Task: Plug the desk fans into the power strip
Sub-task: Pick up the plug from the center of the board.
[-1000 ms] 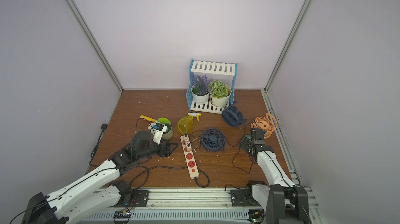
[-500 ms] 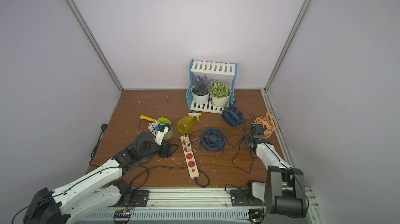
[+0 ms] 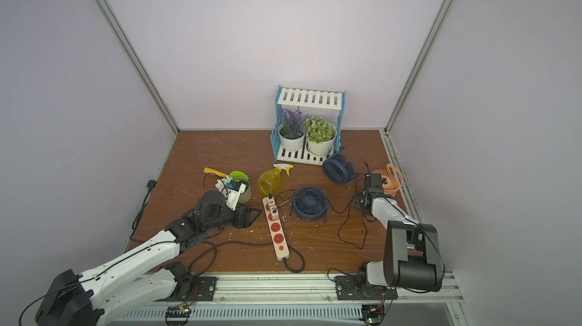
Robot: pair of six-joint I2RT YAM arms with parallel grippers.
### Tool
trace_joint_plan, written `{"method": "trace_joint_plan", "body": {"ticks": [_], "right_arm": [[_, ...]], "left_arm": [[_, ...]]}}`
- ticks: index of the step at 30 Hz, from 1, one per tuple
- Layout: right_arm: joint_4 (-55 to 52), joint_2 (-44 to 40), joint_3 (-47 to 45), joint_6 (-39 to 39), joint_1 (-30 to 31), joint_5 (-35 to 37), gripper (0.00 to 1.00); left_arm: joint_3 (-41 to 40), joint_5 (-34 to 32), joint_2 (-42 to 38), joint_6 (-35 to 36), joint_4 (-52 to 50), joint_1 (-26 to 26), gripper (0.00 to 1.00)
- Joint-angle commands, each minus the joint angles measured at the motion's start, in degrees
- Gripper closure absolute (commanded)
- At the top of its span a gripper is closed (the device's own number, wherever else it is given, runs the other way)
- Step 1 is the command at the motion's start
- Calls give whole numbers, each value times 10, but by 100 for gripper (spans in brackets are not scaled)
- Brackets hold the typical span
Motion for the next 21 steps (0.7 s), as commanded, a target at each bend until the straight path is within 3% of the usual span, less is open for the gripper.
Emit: {"method": "trace_joint_plan", "body": {"ticks": [1,21], "right_arm": [[-13,7,-4,-5,-1,-25,73],[6,-77,-51,13,0,-18,98]], "left_arm": [[-11,4,-8,-4,6,2,28],[-12,-2,-34,-10,1,2,28]]}}
